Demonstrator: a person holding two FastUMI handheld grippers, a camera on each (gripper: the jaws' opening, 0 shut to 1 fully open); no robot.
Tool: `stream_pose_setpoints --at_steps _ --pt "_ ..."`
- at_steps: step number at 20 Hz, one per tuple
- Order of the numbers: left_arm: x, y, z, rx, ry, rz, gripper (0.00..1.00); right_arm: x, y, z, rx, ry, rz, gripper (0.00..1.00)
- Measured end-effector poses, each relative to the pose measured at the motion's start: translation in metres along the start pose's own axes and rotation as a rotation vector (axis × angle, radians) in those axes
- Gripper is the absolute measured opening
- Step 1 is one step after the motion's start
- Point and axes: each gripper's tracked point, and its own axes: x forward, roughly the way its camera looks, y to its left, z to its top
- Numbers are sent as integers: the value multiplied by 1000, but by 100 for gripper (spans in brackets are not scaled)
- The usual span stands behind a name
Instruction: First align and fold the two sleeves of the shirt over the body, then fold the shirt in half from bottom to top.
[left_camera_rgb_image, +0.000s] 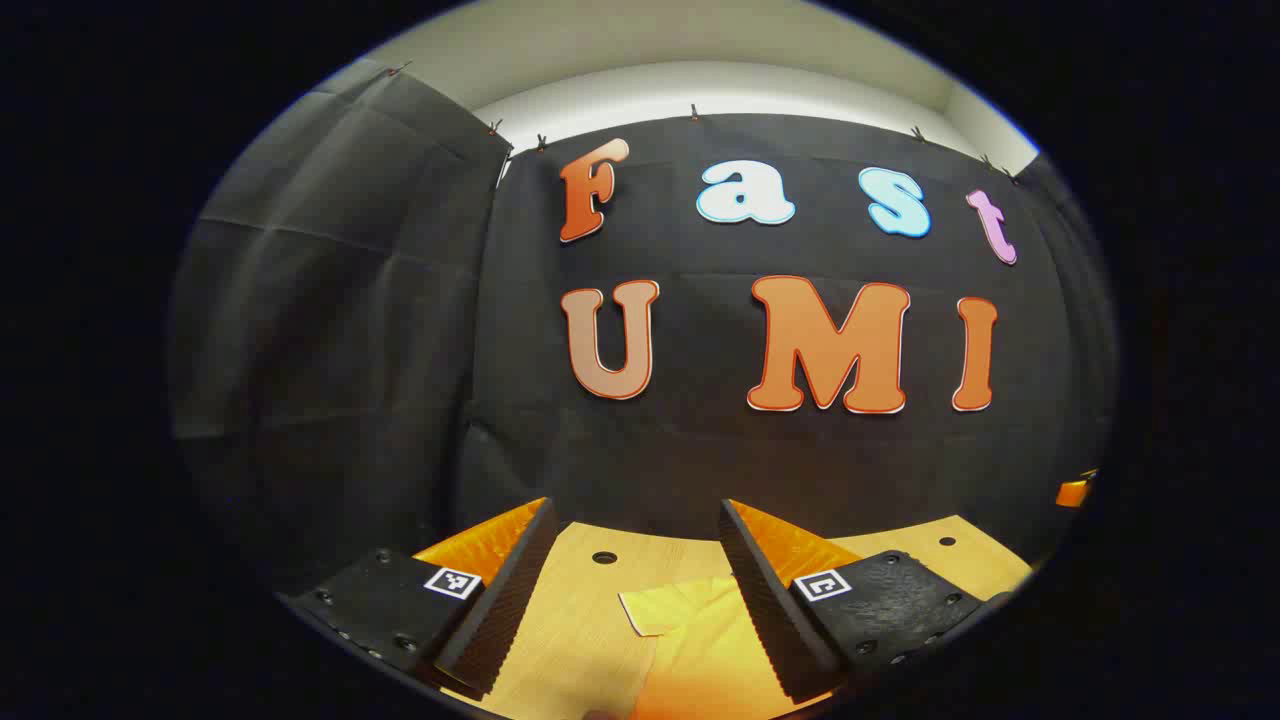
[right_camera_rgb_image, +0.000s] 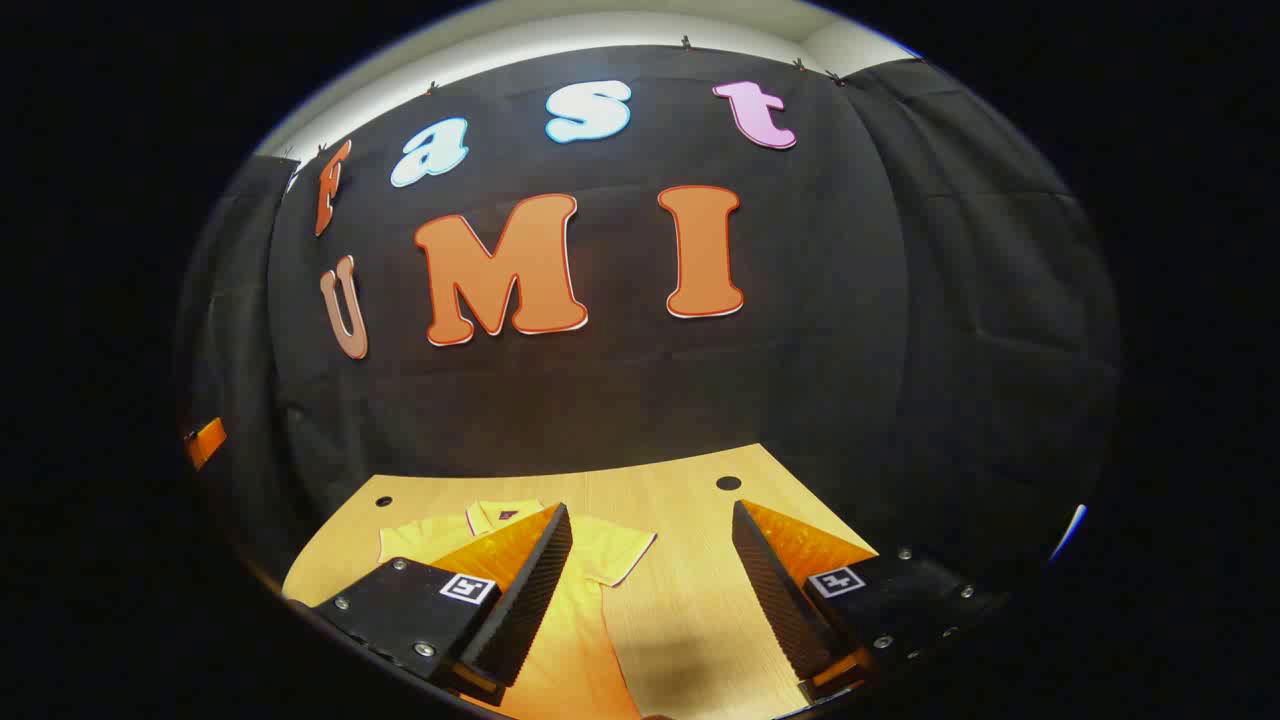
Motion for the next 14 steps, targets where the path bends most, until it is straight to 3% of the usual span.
stream_pose_setpoints --at_steps 4,8,14 --pt "24 -1 -6 -15 14 -60 98 8 14 0 -19 -45 -41 98" --pt "48 19 -9 -26 14 -8 98 18 32 -6 -18 -5 8 98" --pt "58 26 -8 -49 9 -3 98 19 13 7 -9 -17 -66 98"
